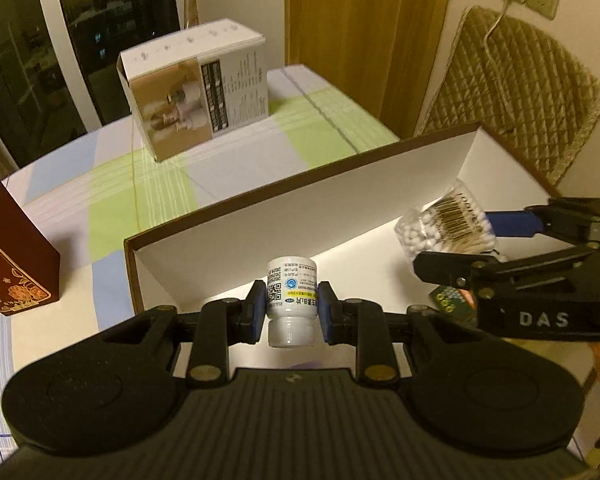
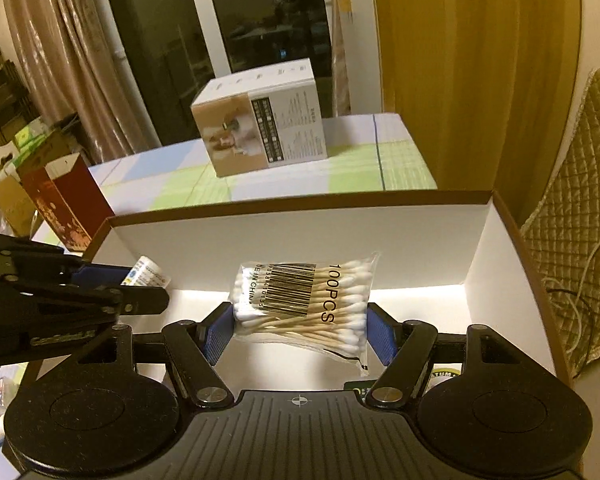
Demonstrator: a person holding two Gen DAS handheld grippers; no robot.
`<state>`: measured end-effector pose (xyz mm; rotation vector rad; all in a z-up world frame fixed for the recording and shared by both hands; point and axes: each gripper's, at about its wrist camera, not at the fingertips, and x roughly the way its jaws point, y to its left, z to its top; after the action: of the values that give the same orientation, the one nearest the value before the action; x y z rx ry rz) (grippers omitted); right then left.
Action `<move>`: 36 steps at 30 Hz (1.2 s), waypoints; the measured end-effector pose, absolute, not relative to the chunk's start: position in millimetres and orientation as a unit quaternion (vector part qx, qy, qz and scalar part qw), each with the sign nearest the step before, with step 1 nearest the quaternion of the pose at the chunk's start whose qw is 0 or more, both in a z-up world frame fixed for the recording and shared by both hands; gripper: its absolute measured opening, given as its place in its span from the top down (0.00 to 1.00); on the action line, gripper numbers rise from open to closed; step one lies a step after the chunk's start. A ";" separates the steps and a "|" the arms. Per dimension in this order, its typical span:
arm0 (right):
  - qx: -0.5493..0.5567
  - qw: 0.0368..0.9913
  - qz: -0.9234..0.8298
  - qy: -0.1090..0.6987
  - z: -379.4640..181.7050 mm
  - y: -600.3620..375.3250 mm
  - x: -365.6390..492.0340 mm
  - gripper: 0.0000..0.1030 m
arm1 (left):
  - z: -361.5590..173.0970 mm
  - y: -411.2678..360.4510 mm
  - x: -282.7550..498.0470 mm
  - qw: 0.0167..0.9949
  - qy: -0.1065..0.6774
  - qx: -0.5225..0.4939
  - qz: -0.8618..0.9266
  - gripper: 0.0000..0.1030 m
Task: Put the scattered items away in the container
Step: 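Lower both items into the box and open both tools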
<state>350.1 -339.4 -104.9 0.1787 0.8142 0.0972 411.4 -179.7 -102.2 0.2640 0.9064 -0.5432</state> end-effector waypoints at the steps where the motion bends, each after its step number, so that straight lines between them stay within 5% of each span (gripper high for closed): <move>1: 0.087 0.912 0.048 0.398 -106.0 -339.0 351.4 0.30 | -105.1 -181.5 414.4 0.853 0.435 0.128 -0.257 0.78; 23: 0.044 0.902 0.061 0.425 -127.0 -310.7 366.4 0.30 | -110.4 -163.3 425.0 0.861 0.441 0.127 -0.219 0.63; 26: 0.039 0.905 0.067 0.418 -123.9 -307.2 365.5 0.06 | -106.1 -157.6 424.4 0.863 0.440 0.117 -0.218 0.61; 36: 0.024 0.908 0.053 0.416 -115.1 -310.4 362.3 0.06 | -91.2 -145.0 411.1 0.871 0.430 0.106 -0.212 0.50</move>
<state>362.3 -310.4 -115.1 0.0500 0.8577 0.1091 411.1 -145.0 -91.2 0.2209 0.8989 -0.4438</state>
